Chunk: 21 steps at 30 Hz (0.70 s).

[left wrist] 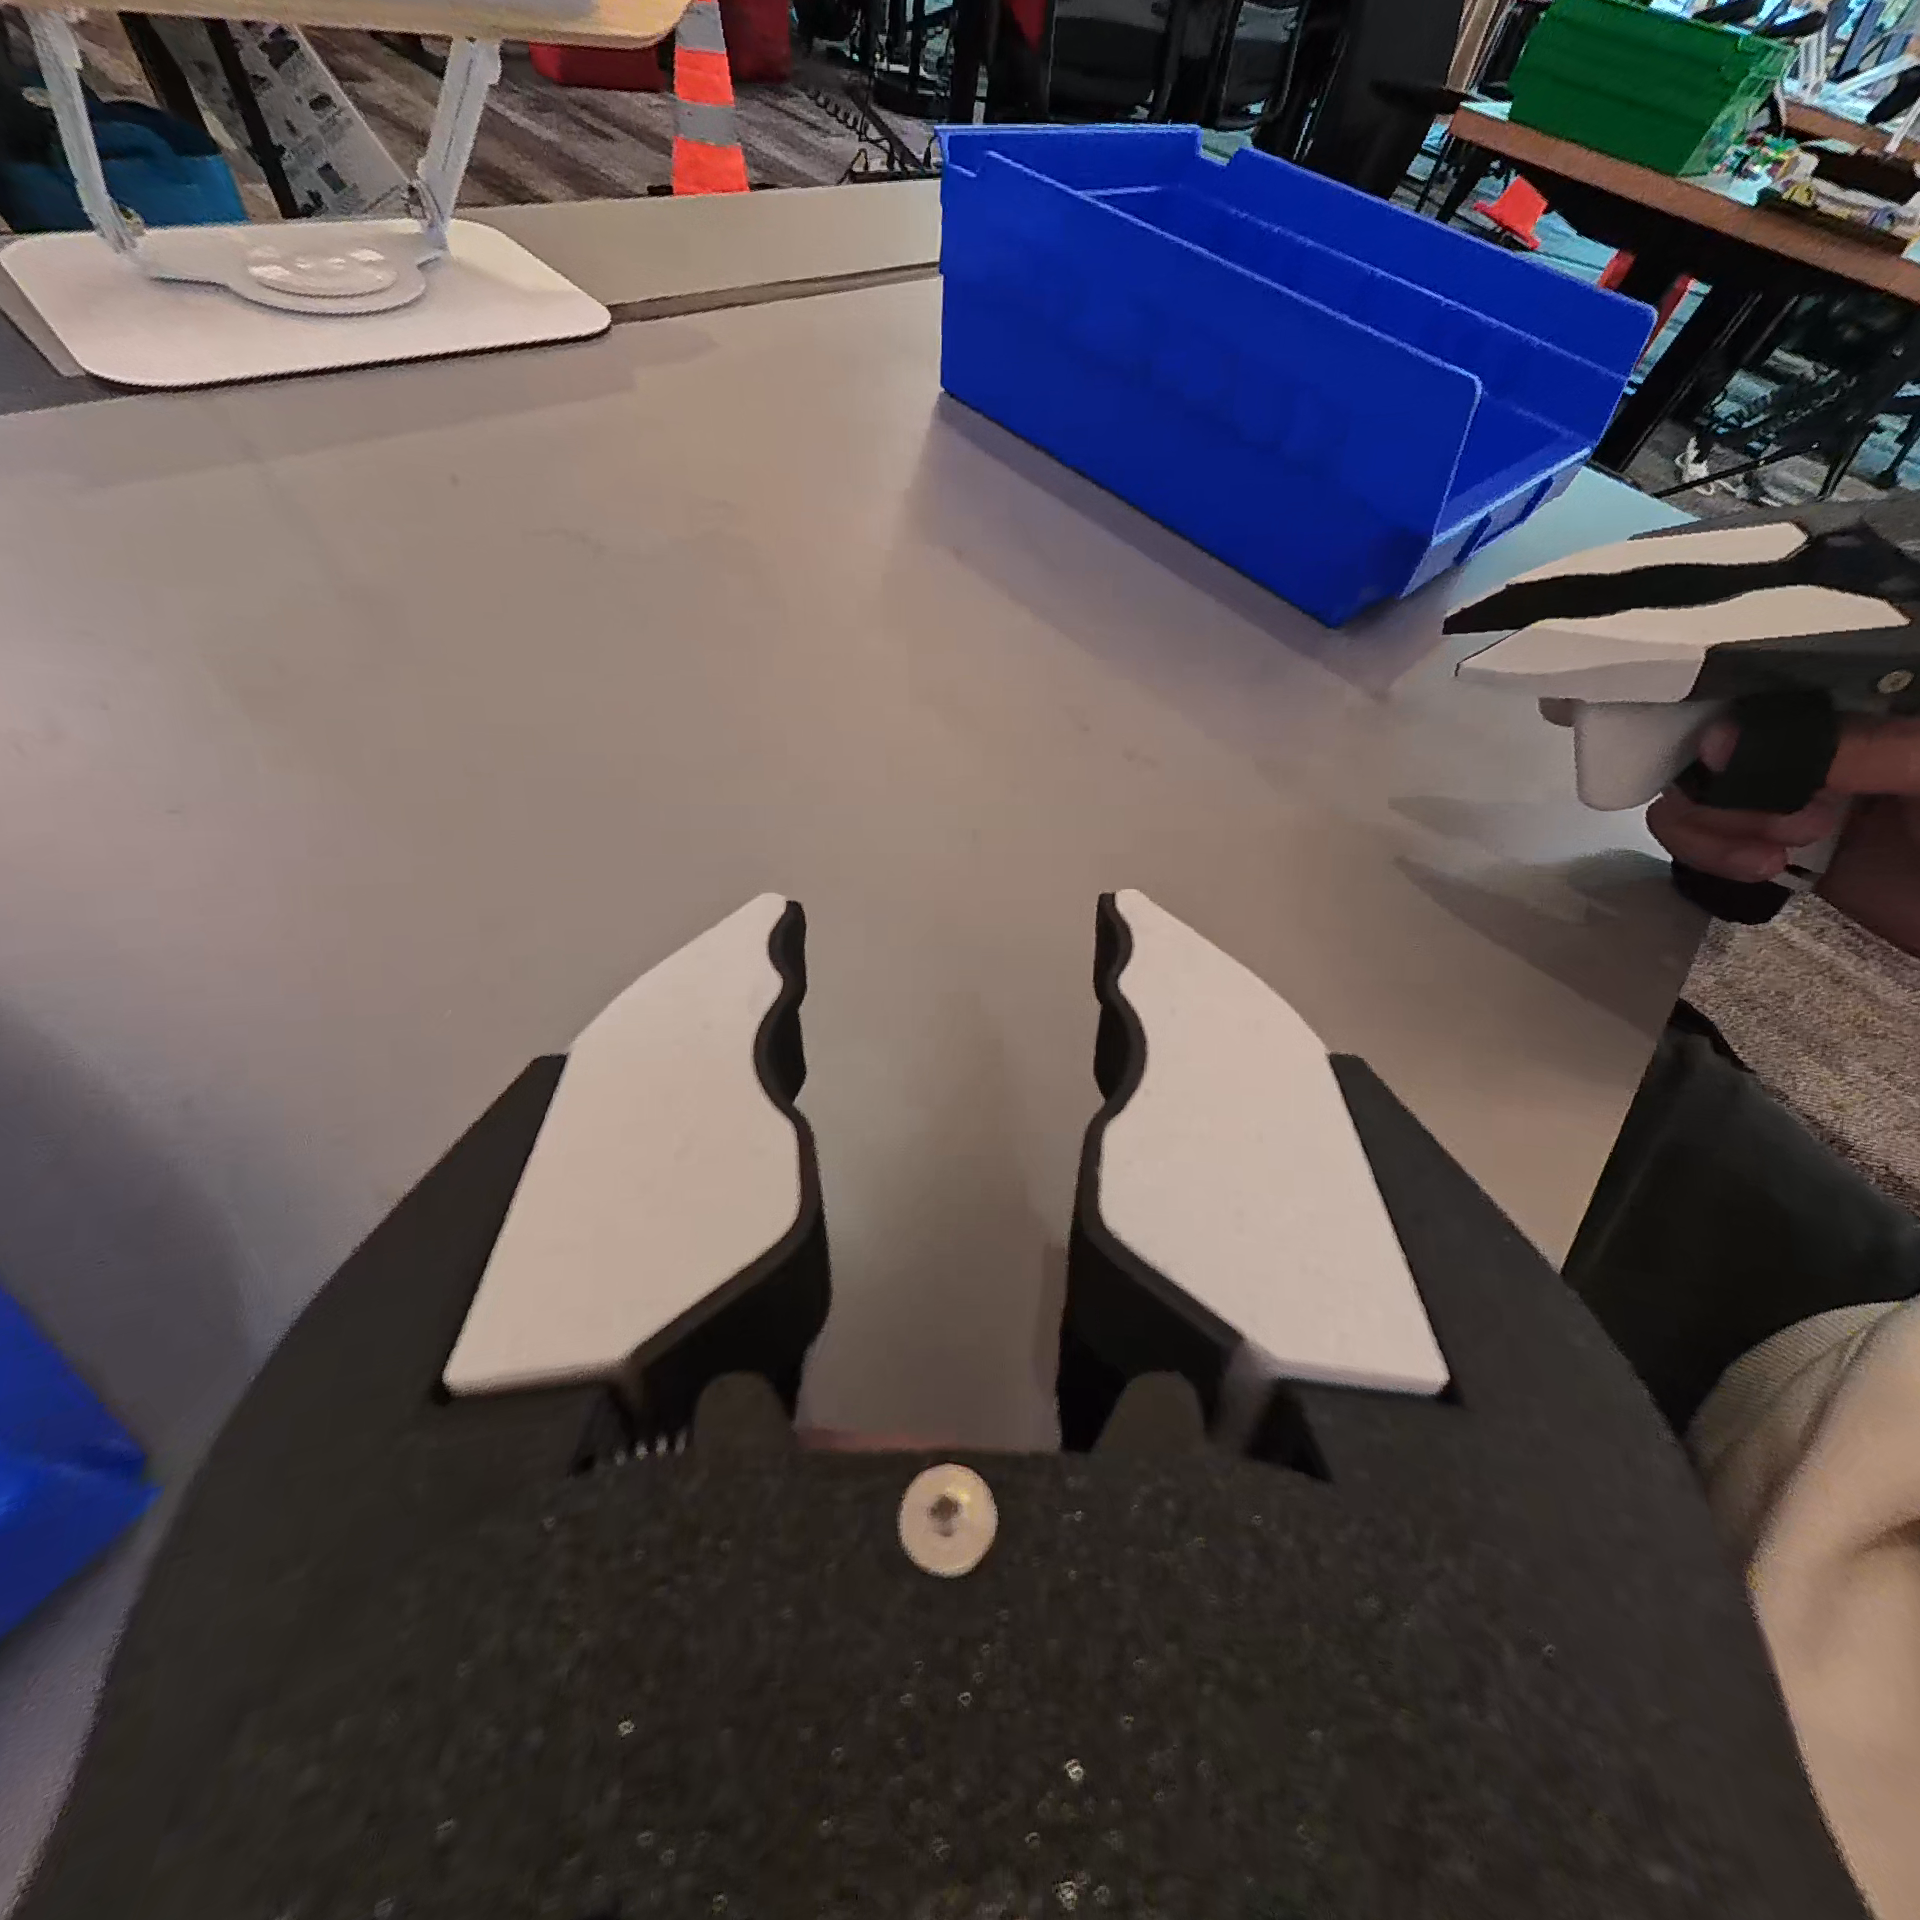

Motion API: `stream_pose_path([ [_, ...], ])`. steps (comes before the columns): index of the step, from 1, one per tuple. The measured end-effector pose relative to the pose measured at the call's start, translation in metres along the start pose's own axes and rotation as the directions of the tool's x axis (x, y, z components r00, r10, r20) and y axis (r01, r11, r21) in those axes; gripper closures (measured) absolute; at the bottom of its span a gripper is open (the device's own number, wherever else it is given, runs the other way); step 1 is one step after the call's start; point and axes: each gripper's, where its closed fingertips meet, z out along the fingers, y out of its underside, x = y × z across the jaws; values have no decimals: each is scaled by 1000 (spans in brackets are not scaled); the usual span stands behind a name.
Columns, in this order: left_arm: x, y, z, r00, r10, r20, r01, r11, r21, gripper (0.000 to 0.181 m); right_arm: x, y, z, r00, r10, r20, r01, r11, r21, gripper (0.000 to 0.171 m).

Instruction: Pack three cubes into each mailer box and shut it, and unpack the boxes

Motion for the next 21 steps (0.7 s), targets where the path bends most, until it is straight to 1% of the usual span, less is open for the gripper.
stream_pose_path([
  [8, 7, 0, 4, 1000, -2, -30, 1, 1000, -4, 128, 2, 2, -2, 1000, 10, -5, -10, 1000, -3, 146],
  [11, 14, 3, 7, 998, -8, -68, 6, 1000, -21, 123, 2, 2, -3, 1000, 10, -8, -10, 1000, -3, 146],
  [12, 20, 2, 8, 994, -27, -102, 25, 999, -22, 123, 2, 2, -3, 1000, 10, -8, -10, 1000, -4, 146],
  [13, 31, 1, 8, 983, -67, -170, 64, 998, -23, 123, 2, 2, -3, 1000, 10, -8, -10, 1000, -5, 146],
  [14, 46, 0, 6, 956, -107, -273, 100, 994, -40, 121, 2, 3, -3, 1000, 10, -8, -10, 1000, -7, 146],
  [15, 60, 0, 3, 922, -129, -366, 113, 992, -64, 115, 3, 3, -3, 1000, 11, -9, -11, 1000, -6, 146],
  [16, 68, 0, 0, 902, -136, -410, 113, 990, -79, 114, 3, 2, -4, 1000, 11, -9, -12, 1000, -5, 146],
  [18, 72, -5, -5, 902, -86, -422, 67, 996, -60, 113, 3, 2, -4, 1000, 15, -9, -15, 1000, -5, 146],
  [21, 68, -28, -28, 911, 32, -411, -27, 999, 17, 111, 6, 3, -2, 1000, 20, -14, -20, 1000, -12, 146],
])
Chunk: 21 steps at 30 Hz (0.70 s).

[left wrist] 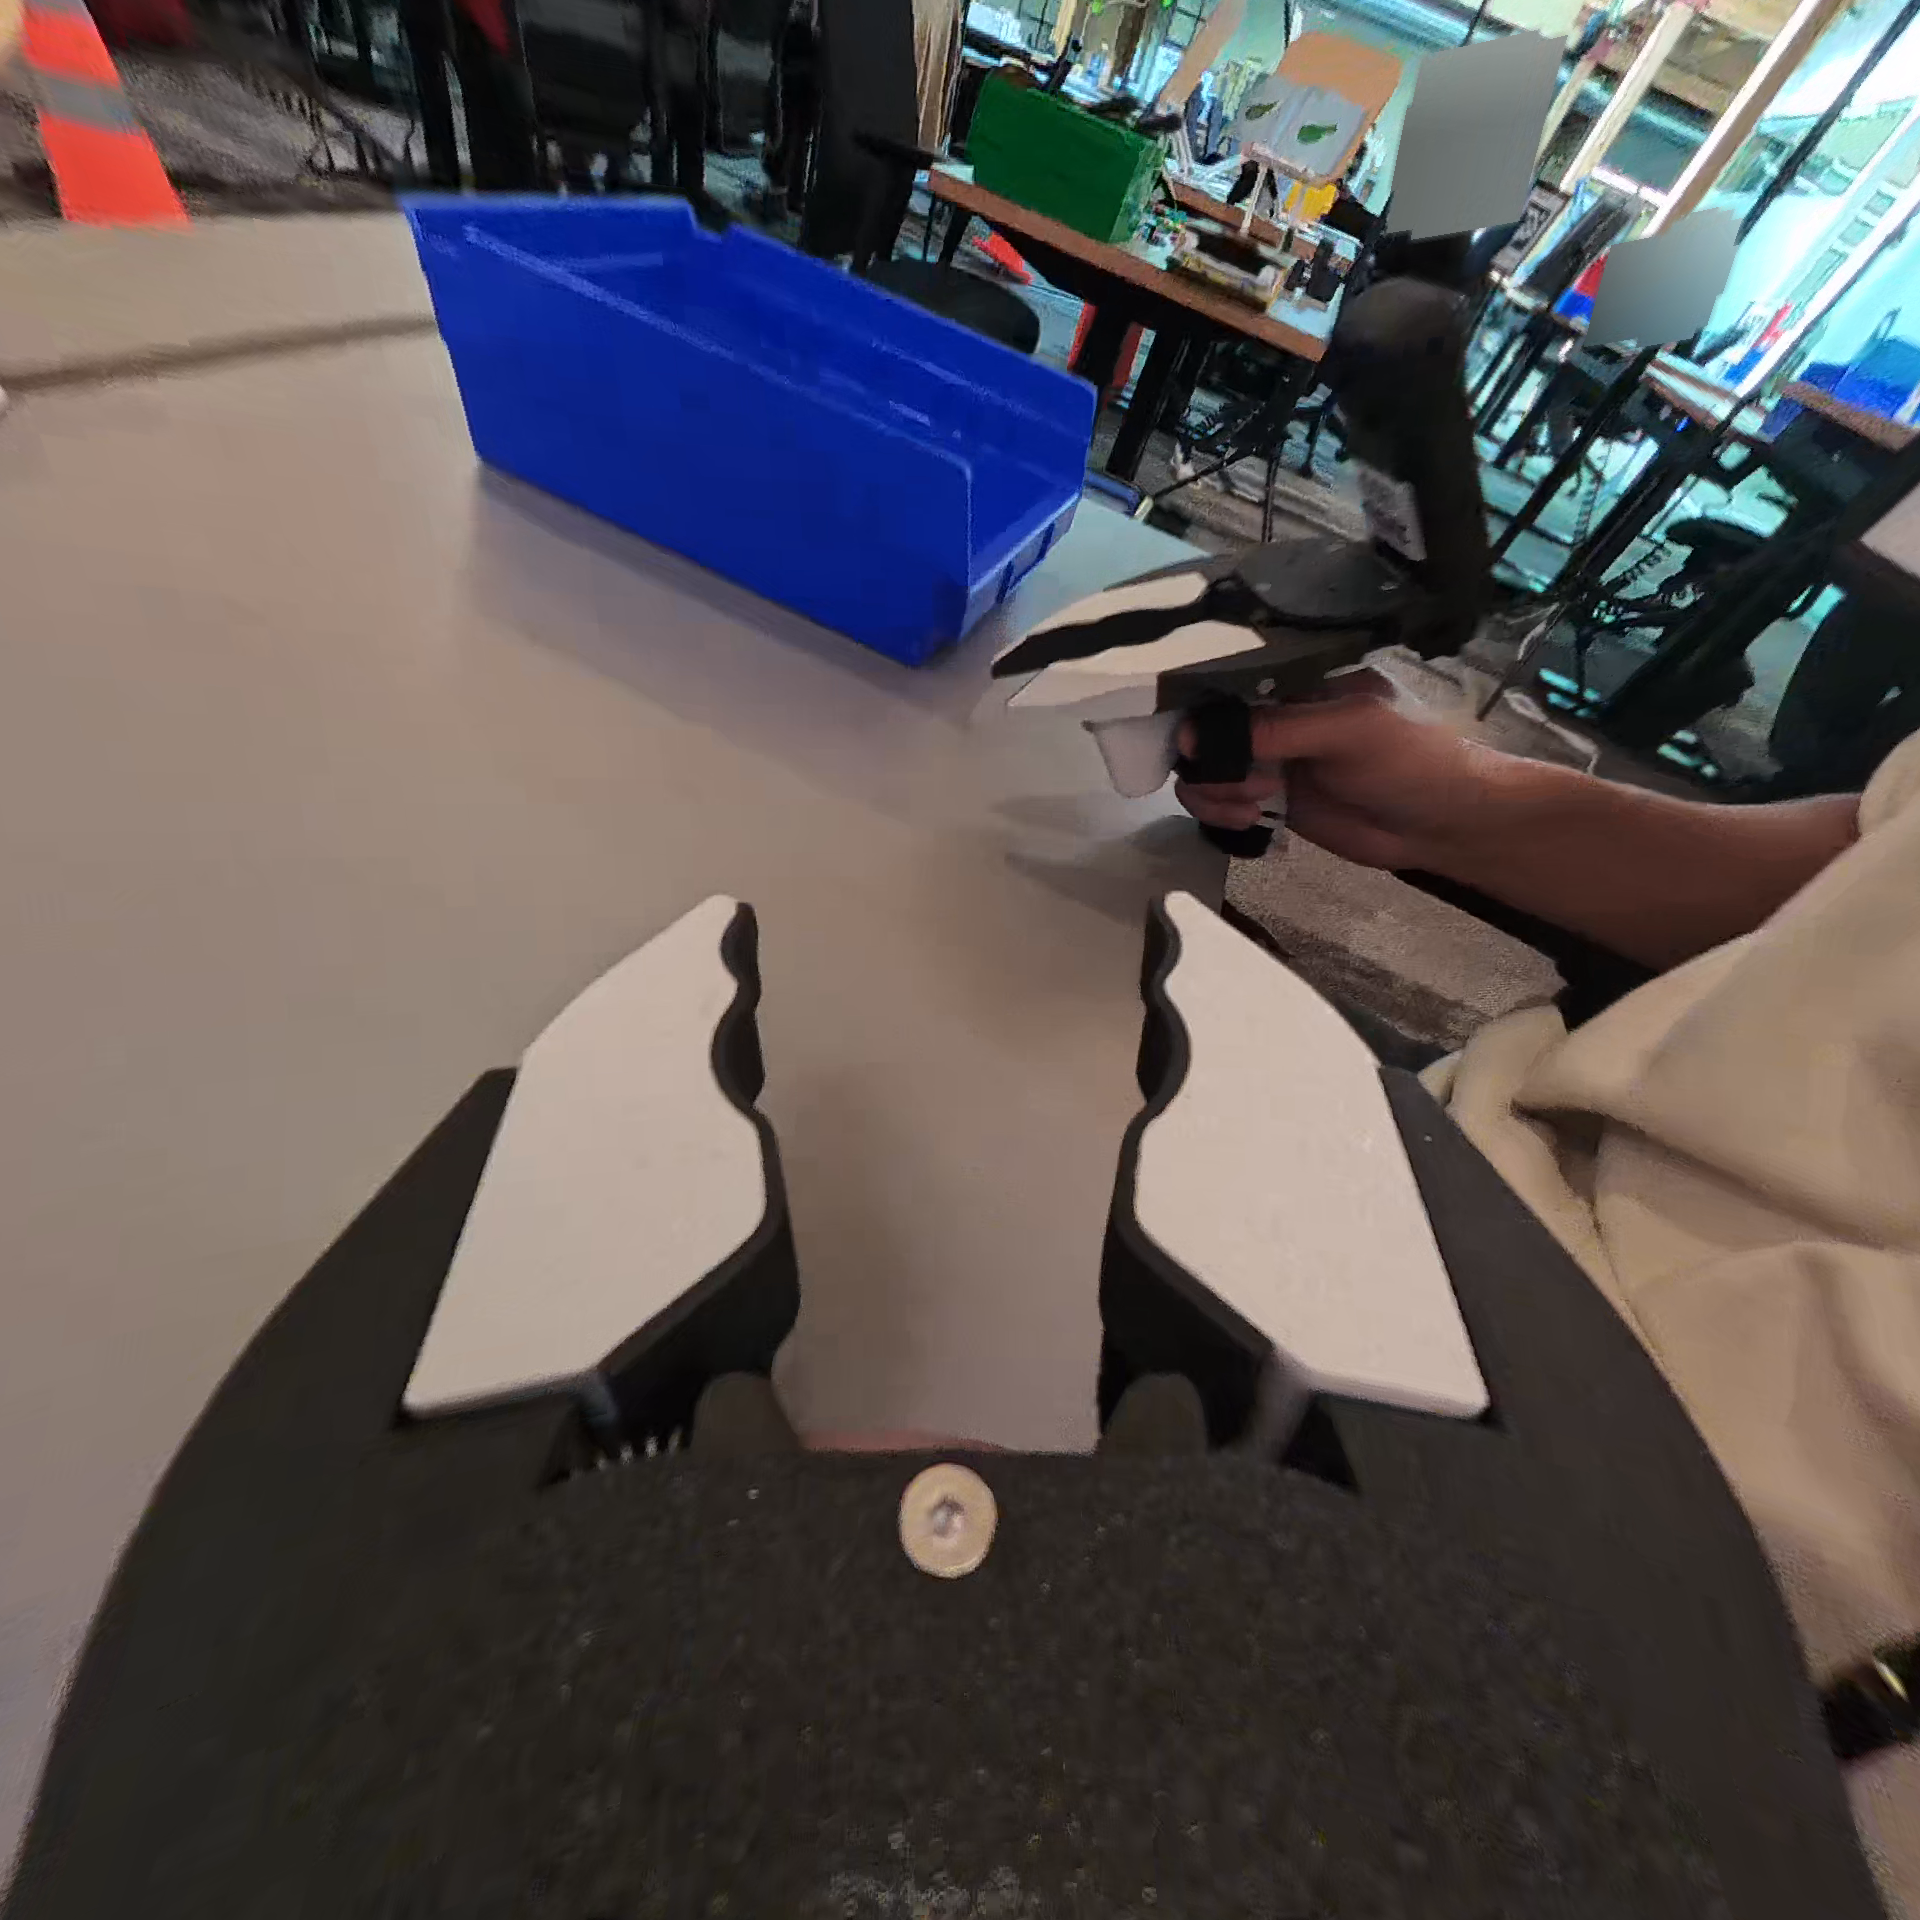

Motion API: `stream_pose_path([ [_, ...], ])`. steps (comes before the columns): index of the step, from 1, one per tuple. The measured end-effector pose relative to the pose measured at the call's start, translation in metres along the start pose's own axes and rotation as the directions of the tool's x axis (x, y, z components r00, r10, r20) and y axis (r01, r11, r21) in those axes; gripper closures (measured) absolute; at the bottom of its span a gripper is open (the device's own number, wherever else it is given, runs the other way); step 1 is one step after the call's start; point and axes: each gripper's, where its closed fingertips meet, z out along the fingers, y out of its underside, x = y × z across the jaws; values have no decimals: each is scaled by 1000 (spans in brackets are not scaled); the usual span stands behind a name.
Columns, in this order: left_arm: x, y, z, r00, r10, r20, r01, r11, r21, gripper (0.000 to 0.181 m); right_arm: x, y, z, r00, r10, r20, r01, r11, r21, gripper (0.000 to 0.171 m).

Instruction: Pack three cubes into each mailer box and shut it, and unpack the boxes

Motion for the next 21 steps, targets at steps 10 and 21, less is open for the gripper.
stream_pose_path([
  [10, -131, -47, -154, 856, 482, 189, -287, 746, -601, 103, 1, 0, -3, 998, 52, 22, -52, 999, 10, 147],
  [21, -343, -14, -230, 809, 582, 78, -34, 180, -983, 54, 3, 1, -2, 1000, -14, -28, 14, 1000, -6, 147],
])
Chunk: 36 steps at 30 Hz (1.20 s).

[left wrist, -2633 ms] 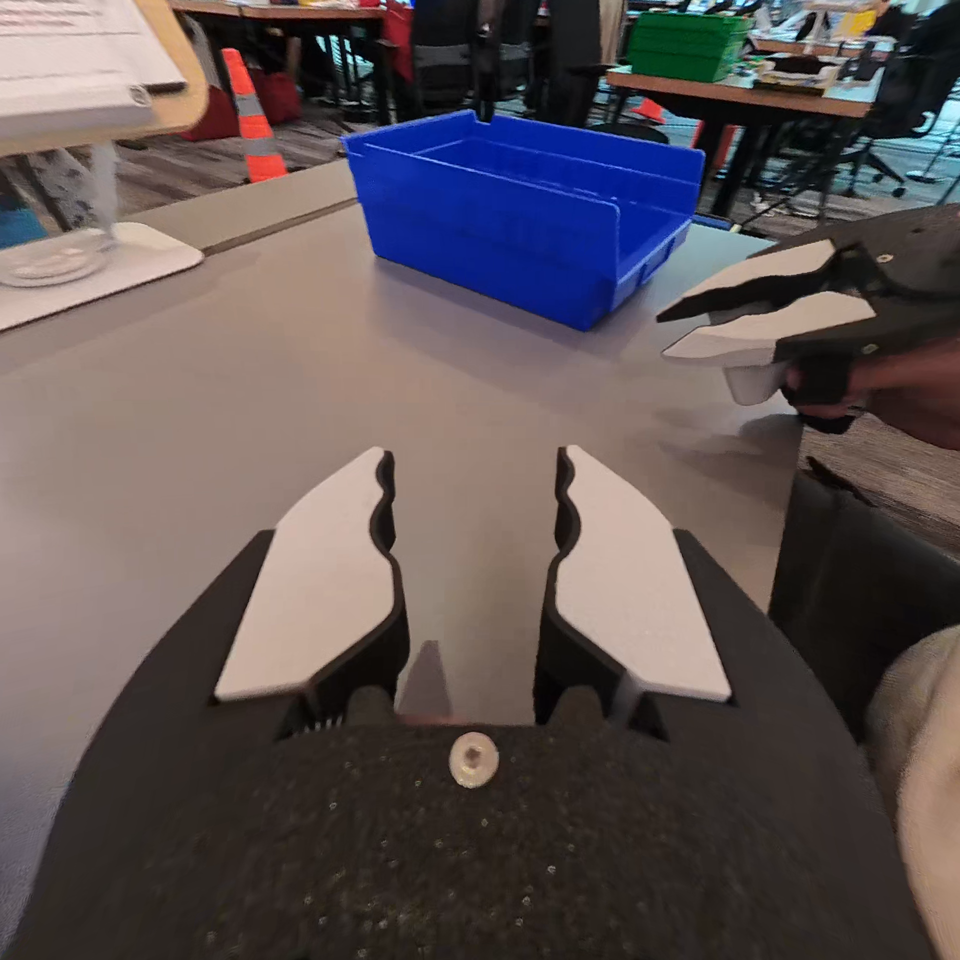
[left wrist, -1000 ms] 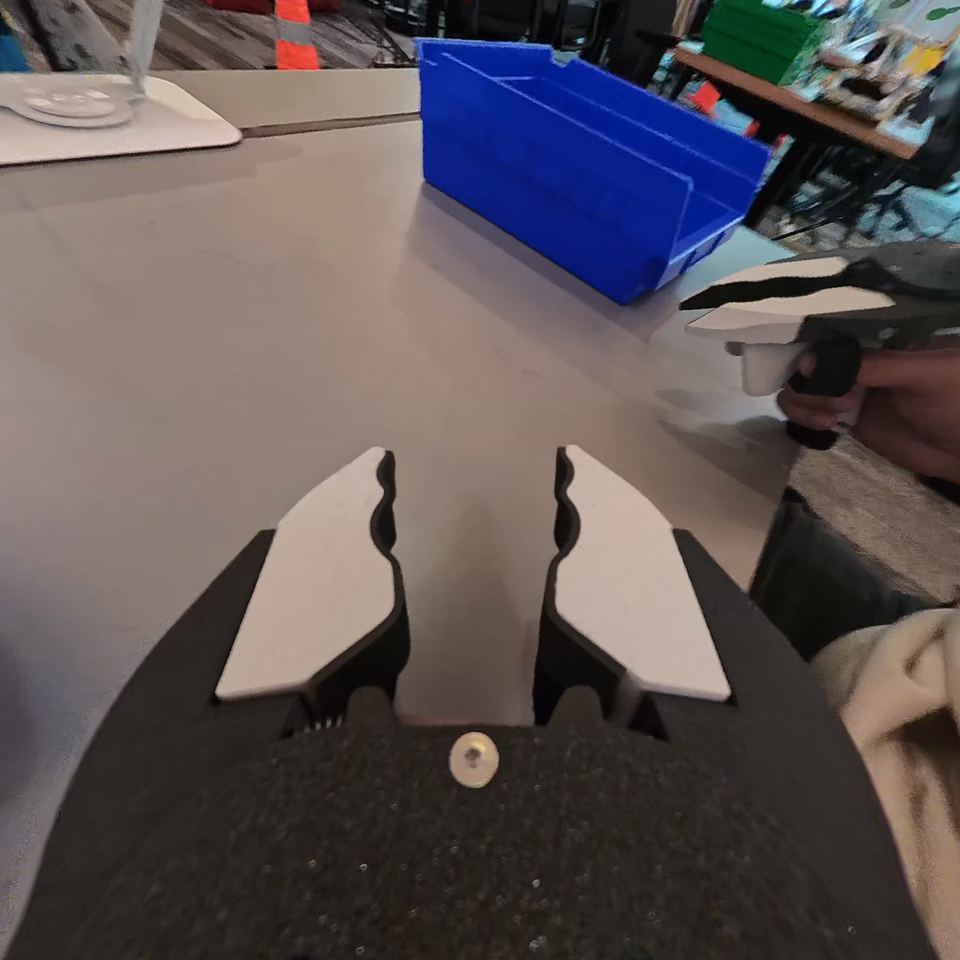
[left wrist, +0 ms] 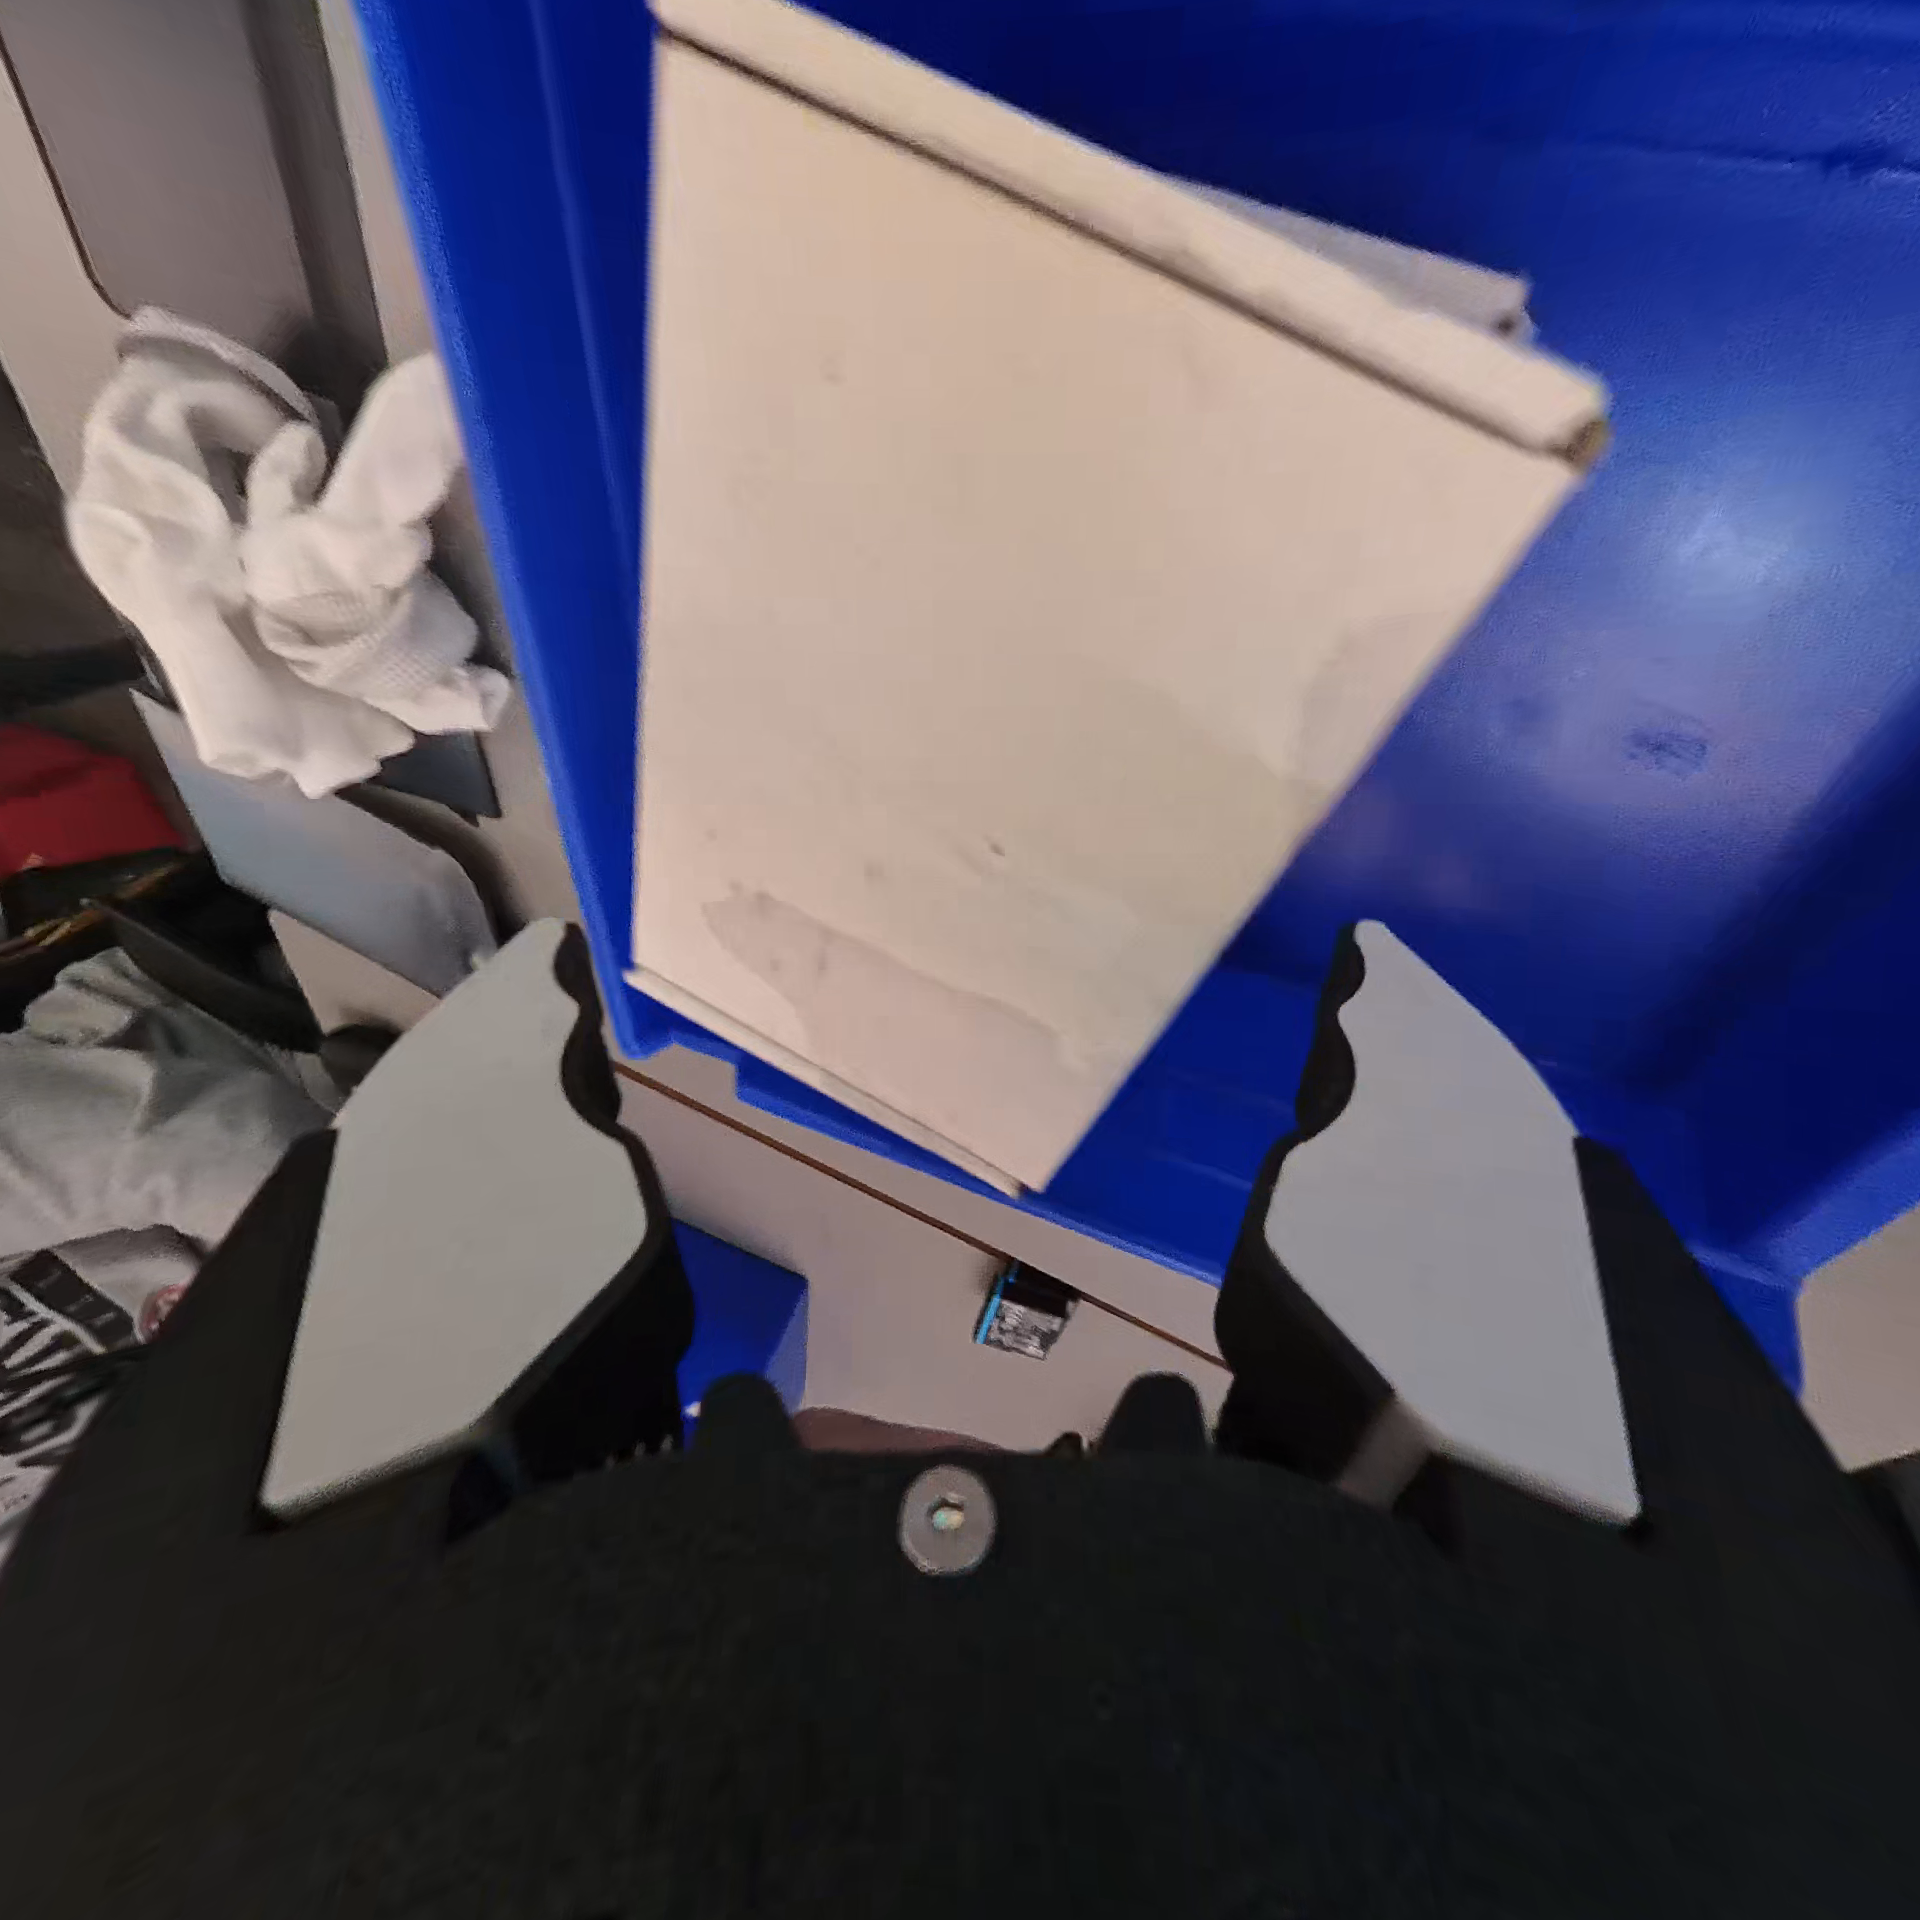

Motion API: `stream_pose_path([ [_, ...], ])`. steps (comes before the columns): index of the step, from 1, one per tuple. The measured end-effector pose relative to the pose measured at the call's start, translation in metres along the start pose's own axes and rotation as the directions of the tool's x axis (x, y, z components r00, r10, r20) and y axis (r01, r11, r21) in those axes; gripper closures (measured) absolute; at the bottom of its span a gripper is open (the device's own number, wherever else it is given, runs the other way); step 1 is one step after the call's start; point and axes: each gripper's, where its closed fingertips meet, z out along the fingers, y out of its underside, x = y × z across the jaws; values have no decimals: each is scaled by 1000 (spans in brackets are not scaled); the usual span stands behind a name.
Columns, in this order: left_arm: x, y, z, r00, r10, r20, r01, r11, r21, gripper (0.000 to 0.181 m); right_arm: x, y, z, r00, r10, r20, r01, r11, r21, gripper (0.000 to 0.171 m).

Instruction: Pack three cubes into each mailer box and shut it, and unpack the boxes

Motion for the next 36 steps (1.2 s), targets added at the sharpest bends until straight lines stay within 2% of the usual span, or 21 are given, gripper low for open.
stream_pose_path([
  [4, 1, -26, 2, 991, -7, -131, 14, 999, 49, 57, 7, 2, -5, 1000, 1, -23, -1, 1000, 1, 147],
  [9, 9, -27, 22, 973, -1, -230, -4, 1000, -21, 50, 12, 4, -9, 999, 17, -30, -17, 1000, -2, 147],
  [11, 9, -10, 40, 982, 46, -181, -68, 991, -116, 35, 12, 5, -10, 999, 16, -28, -16, 1000, -4, 147],
  [12, 8, -5, 45, 985, 79, -154, -103, 983, -150, 34, 12, 6, -10, 999, 13, -29, -13, 1000, -6, 147],
  [20, 18, -6, 36, 980, 56, -190, -82, 988, -131, 36, 7, 6, -7, 1000, 15, -9, -15, 1000, -13, 147],
  [24, 23, -15, 11, 980, 12, -196, -21, 999, -46, 37, 4, 5, -5, 1000, 19, 2, -19, 1000, -9, 147],
  [27, 20, -32, -25, 981, -24, -190, 35, 998, 52, 37, 0, 3, -4, 1000, 21, 16, -21, 1000, -5, 147],
  [32, 46, -97, -95, 970, 43, -241, 21, 966, 257, 37, -10, 0, -1, 999, -11, 37, 11, 1000, 7, 147],
  [36, 91, -143, -119, 926, 159, -343, -54, 953, 297, 37, -22, -4, 0, 996, -65, 61, 63, 998, 28, 146],
])
